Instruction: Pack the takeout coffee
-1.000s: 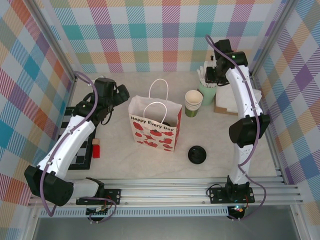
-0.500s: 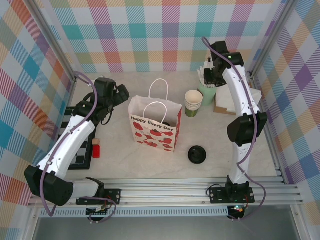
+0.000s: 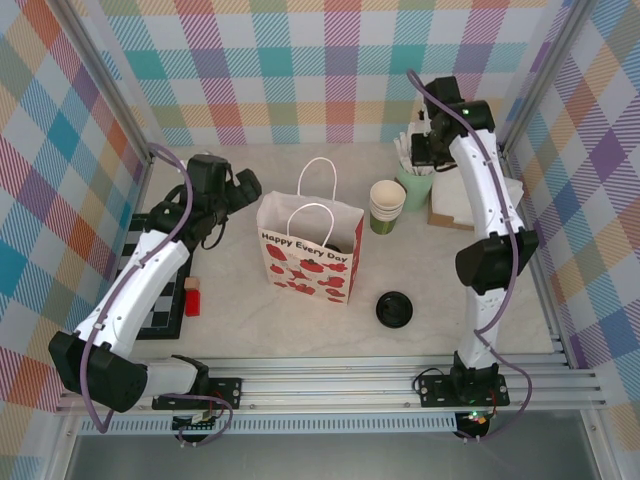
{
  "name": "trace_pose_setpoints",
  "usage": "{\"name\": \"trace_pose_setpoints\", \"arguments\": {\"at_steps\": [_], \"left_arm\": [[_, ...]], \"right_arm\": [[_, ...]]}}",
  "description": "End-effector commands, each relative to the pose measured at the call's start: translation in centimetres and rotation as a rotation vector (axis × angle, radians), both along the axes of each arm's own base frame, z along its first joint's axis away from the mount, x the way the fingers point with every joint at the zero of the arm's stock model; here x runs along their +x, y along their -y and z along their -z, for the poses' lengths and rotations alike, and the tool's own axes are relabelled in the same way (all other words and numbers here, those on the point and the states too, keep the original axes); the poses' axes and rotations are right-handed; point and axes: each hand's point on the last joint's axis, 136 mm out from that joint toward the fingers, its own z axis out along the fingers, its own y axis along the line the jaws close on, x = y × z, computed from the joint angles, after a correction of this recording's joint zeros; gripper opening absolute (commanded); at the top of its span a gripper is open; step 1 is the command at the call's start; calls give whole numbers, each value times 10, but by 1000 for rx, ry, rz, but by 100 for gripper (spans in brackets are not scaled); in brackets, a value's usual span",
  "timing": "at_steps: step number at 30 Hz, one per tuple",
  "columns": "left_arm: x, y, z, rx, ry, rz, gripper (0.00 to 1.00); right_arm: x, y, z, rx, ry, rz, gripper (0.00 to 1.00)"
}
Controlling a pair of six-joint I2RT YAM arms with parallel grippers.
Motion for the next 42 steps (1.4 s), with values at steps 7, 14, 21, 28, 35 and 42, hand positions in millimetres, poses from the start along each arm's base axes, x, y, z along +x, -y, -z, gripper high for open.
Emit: {"name": "trace_pose_setpoints", "arguments": {"at_steps": [7, 14, 21, 28, 35, 42], "left_arm": [[7, 20, -44, -48, 107, 215, 100], [-1, 38, -55, -117, 124, 434, 100], [-28, 64, -51, -106, 105, 691, 100], [-22, 54, -39, -73, 53, 628, 100], [-21, 50, -20, -125, -9, 553, 96], [-18, 47, 0, -123, -71, 505, 88]], "right_arm": [[-83, 2, -101, 52, 180, -76, 0], [-163, -26, -151, 256, 283, -282, 0], [-258, -57, -192, 550, 421, -496, 0], [-274, -94, -164, 721, 146, -568, 0], [-234, -114, -124, 589, 56, -533, 0], [-178, -151, -103, 555, 3, -491, 0]]}}
